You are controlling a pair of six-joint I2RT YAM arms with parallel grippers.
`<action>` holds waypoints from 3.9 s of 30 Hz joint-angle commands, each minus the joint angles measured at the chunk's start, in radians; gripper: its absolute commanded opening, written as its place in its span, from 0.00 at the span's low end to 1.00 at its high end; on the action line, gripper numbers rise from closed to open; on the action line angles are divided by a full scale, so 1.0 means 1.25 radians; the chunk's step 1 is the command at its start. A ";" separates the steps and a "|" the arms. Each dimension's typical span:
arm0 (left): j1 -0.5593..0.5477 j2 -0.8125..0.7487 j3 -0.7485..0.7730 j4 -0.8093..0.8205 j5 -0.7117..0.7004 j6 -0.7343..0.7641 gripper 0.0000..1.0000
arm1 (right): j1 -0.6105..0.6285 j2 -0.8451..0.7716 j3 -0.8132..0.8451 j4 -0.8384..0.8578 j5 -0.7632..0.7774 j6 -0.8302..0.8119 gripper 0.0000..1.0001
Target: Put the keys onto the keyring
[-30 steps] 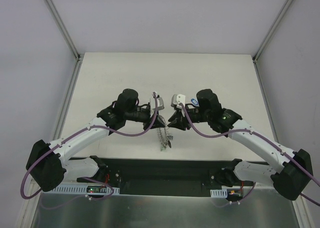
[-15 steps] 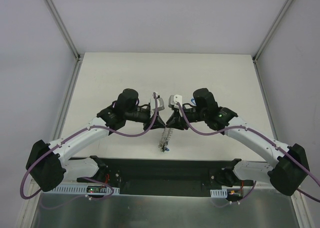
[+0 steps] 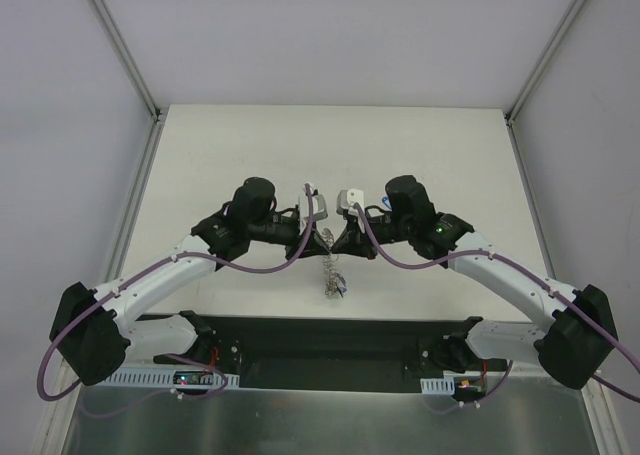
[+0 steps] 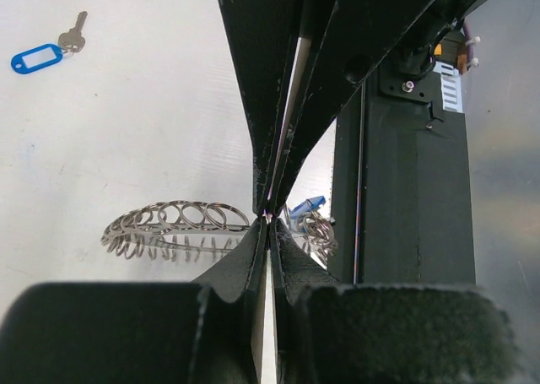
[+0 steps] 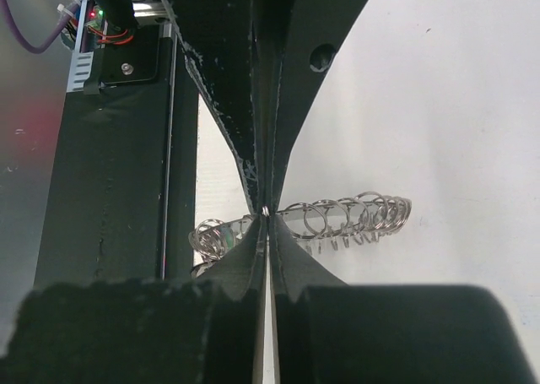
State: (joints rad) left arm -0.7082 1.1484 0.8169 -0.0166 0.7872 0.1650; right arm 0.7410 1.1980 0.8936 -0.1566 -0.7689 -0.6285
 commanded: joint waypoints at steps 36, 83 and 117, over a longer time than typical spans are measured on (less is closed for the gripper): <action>0.030 -0.095 -0.283 0.692 -0.106 -0.323 0.47 | 0.002 -0.221 -0.201 0.404 0.150 0.175 0.01; 0.094 0.020 -0.260 0.994 0.073 -0.501 0.24 | -0.001 -0.239 -0.300 0.716 0.133 0.387 0.01; 0.082 0.007 -0.249 0.896 0.070 -0.472 0.22 | 0.000 -0.222 -0.307 0.756 0.150 0.412 0.01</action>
State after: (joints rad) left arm -0.5961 1.1660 0.4740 1.0679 0.8654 -0.4343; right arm 0.7372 0.9337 0.4988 0.6621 -0.5686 -0.1318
